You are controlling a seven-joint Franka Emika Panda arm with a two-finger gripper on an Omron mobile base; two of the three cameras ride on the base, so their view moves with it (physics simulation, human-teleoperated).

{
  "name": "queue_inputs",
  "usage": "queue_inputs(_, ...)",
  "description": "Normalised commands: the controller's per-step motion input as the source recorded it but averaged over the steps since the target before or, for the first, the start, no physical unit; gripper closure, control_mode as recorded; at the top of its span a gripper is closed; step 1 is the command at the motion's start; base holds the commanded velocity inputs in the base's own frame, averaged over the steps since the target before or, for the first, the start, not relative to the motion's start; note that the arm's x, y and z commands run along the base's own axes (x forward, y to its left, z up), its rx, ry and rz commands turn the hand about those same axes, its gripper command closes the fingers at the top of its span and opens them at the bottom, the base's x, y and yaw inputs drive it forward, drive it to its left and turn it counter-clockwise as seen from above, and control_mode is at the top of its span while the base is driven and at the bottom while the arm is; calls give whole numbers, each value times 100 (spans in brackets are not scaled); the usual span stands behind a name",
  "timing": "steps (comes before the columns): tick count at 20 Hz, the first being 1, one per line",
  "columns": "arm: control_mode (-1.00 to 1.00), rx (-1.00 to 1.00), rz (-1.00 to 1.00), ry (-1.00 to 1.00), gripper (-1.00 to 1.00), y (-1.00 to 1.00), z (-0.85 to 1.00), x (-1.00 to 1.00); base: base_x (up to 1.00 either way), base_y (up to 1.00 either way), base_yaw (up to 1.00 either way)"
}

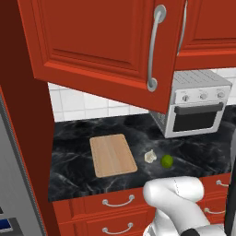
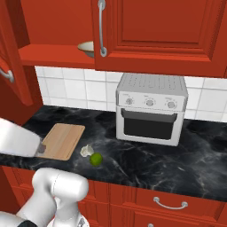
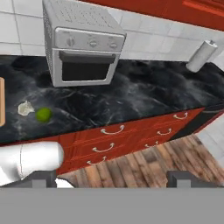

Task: Open the cabinet. Place the bowl and condiment on the counter. Then place the lime and garlic on the cutting board.

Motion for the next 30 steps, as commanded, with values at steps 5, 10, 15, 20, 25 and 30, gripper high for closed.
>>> queue_inputs(5, -100, 33, 5, 12, -100, -64, -8, -13, 0, 0, 0)
queue_inputs(10, -100, 27, 6, 12, -100, -41, -22, 13, 0, 0, 0)
queue_inputs(15, -100, 16, 3, 13, -100, -2, -12, 53, 0, 0, 0)
queue_inputs(20, -100, 14, 10, -5, -100, -22, -75, 19, 0, 0, 0)
queue_inputs(25, -100, 10, 14, -25, -100, -32, -75, 7, 0, 0, 0)
queue_inputs(30, -100, 3, 3, -19, -100, 0, -12, 71, 0, 0, 0)
